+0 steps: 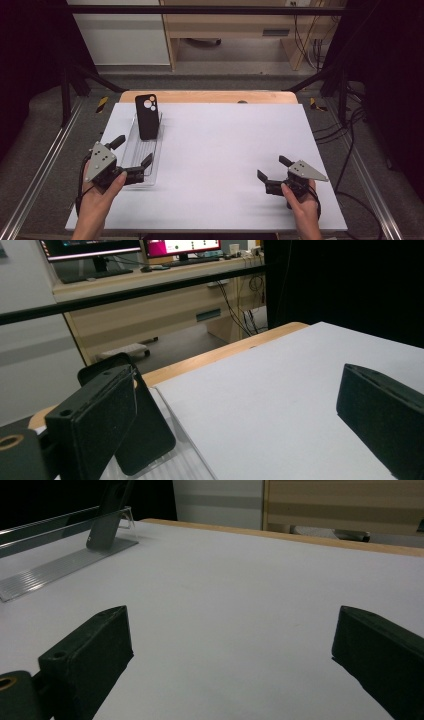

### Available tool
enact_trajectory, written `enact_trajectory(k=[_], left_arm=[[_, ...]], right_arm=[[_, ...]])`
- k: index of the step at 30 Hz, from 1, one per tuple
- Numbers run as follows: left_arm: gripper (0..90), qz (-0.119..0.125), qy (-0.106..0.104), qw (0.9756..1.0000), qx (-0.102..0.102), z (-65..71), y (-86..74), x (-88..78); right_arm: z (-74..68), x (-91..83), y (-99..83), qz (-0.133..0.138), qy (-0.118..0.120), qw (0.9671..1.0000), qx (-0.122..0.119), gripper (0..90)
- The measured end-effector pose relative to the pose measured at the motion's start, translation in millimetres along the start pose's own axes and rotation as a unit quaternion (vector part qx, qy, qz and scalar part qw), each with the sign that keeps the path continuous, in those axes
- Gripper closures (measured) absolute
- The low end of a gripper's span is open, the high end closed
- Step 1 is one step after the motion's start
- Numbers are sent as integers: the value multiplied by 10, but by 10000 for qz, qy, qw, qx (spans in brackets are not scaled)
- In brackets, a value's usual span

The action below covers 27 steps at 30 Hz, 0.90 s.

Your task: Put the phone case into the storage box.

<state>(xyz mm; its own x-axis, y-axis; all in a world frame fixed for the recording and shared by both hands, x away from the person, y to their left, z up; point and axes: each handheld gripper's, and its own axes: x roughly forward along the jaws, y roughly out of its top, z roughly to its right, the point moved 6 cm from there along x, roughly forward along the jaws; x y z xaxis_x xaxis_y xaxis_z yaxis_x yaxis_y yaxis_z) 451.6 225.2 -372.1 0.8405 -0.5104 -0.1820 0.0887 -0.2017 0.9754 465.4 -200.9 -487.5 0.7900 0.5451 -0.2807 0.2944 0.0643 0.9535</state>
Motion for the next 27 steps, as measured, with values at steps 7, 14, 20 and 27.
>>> enact_trajectory(k=[7,14,20,27], left_arm=[[16,130,-103,9999,-41,-6,-64,-124],[15,231,-36,9997,-112,-93,-176,-171],[15,309,-77,9994,-161,-136,-276,-155],[12,327,-109,9994,-44,-151,-405,-146]], right_arm=[[-29,4,0,-3,-10,10000,-64,31],[-37,9,0,-3,-19,9999,-102,31],[-41,14,-2,-9,-28,9999,-125,31],[-34,10,0,23,-15,10000,-75,32]])
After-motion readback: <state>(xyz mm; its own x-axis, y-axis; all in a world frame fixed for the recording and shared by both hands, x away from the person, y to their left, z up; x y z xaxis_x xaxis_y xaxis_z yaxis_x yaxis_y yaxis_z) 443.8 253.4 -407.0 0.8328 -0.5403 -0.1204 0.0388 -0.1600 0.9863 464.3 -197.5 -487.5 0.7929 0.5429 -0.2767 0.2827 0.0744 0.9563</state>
